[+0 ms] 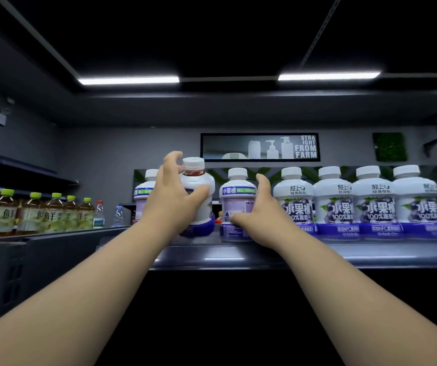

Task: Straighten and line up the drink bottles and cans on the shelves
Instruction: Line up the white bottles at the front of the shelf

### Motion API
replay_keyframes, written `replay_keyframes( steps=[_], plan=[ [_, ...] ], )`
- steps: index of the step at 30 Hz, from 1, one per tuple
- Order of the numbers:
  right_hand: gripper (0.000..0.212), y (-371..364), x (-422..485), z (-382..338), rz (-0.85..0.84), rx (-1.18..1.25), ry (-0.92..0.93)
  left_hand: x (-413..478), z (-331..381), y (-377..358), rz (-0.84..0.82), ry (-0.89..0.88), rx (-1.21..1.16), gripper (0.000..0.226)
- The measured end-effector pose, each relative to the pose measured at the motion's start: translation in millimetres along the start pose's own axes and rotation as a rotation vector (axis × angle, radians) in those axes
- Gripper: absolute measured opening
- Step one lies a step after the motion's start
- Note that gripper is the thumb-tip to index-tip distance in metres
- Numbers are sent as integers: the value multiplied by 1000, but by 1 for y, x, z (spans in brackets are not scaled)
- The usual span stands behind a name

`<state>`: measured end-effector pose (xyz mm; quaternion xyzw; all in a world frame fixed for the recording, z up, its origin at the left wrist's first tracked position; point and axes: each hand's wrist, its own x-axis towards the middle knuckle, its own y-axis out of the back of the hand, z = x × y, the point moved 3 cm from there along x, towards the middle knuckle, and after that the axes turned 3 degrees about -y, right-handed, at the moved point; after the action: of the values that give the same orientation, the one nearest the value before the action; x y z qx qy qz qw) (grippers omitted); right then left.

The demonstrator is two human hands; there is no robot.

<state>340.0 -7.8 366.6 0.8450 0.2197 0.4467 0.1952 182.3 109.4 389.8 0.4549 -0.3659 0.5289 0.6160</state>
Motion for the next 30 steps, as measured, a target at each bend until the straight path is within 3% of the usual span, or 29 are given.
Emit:
replay_keyframes(
  steps=[4, 6, 11, 16, 20, 22, 25, 30],
  plan=[
    [103, -6, -4, 2, 8, -21, 4, -5, -7, -21, -39, 24, 36, 75],
    [104, -11, -5, 2, 11, -50, 6, -13, -14, -30, -88, 55, 94, 86],
    [119, -12, -6, 1, 71, -48, -3, -15, -28, -28, -164, 96, 112, 100],
    [106, -13, -4, 2, -37, -44, -33, -12, -39, -13, -138, 175, 16, 102],
    [129, -13, -7, -1, 2, -47, -34, -18, -38, -14, -159, 148, 72, 113],
    [130, -15, -8, -2, -14, -81, -41, -19, -34, -17, -150, 140, 125, 118],
    [117, -16, -6, 0, -67, -84, -65, -17, -32, -19, -127, 142, 104, 111],
    [125, -12, -9, 0, -30, -83, -53, -16, -37, -17, -212, 187, -45, 104]
  ],
)
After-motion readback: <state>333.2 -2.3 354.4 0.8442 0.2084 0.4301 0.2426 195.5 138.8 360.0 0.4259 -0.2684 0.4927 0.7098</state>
